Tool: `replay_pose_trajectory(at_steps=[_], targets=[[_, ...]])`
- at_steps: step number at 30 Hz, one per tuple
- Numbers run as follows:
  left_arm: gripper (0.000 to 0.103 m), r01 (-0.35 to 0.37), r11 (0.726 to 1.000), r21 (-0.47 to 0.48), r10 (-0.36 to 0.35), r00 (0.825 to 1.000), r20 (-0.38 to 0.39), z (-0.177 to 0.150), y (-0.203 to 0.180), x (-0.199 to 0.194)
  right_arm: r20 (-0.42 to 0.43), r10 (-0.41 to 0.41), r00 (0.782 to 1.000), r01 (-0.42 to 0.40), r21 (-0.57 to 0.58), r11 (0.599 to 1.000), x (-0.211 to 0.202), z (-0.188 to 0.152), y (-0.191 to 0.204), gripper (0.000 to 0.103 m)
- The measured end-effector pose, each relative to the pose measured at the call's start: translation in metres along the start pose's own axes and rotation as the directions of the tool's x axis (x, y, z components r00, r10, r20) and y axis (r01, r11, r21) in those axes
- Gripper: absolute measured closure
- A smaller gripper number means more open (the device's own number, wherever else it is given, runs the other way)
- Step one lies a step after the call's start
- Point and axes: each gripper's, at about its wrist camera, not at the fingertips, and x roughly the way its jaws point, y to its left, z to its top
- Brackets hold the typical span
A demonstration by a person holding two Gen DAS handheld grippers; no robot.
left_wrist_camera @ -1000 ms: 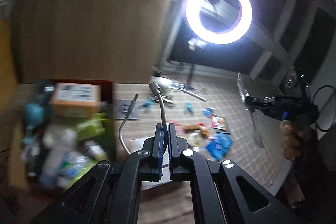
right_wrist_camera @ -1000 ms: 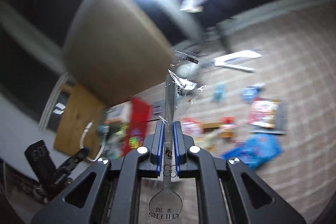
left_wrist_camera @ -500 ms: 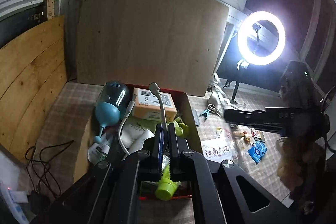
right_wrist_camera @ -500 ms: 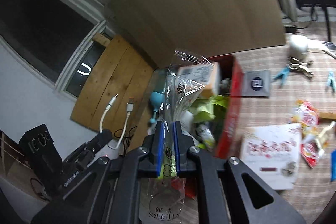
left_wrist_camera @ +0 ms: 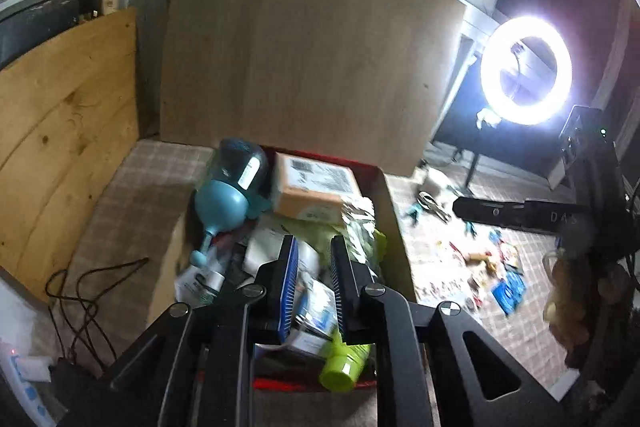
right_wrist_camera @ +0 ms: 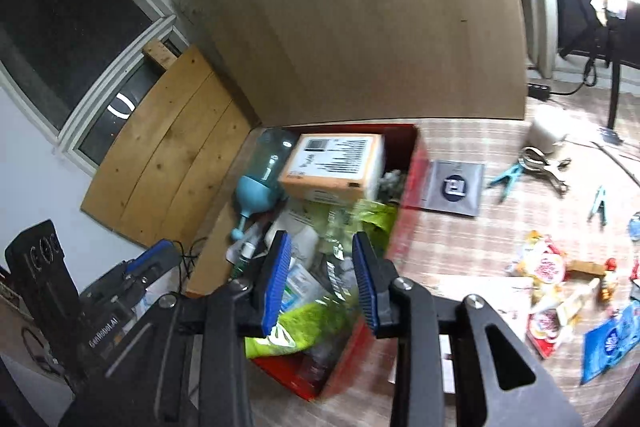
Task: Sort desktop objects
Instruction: 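Move both open tools back over the remaining items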
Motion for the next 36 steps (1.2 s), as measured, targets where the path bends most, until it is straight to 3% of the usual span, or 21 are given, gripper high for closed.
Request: replay_pose_trajectory(at_steps=[2, 13, 24, 29, 33, 36], targets=[[0.088, 0.003, 1.0, 0.014, -0.003, 1.0, -0.012, -0.003, -0.009, 0.0, 0.008, -0.003, 1.0, 0.003, 0.013, 1.0, -0.015, -0.005, -0.014, 0.071], [0.085, -0.004, 0.995, 0.103, 0.007, 1.0, -0.024, -0.018, -0.083, 0.0, 0.096, -0.178, 0.979, 0.172, 0.059, 0.983, -0.094, -0.035, -0.091, 0.071], [0.082, 0.014, 0.984, 0.179, -0.005, 0.999, -0.049, -0.023, -0.141, 0.012, 0.181, -0.326, 0.928, 0.315, 0.087, 0.945, -0.161, -0.052, -0.144, 0.071], [0.082, 0.055, 0.977, 0.206, -0.036, 0.995, -0.094, -0.025, -0.166, 0.034, 0.187, -0.36, 0.914, 0.344, 0.116, 0.932, -0.183, -0.061, -0.175, 0.071], [0.082, 0.098, 0.965, 0.242, -0.067, 0.988, -0.136, -0.025, -0.194, 0.058, 0.186, -0.415, 0.891, 0.398, 0.122, 0.909, -0.196, -0.066, -0.201, 0.071], [0.082, 0.16, 0.947, 0.278, -0.111, 0.977, -0.184, -0.026, -0.221, 0.081, 0.164, -0.42, 0.893, 0.399, 0.147, 0.905, -0.199, -0.068, -0.225, 0.071]])
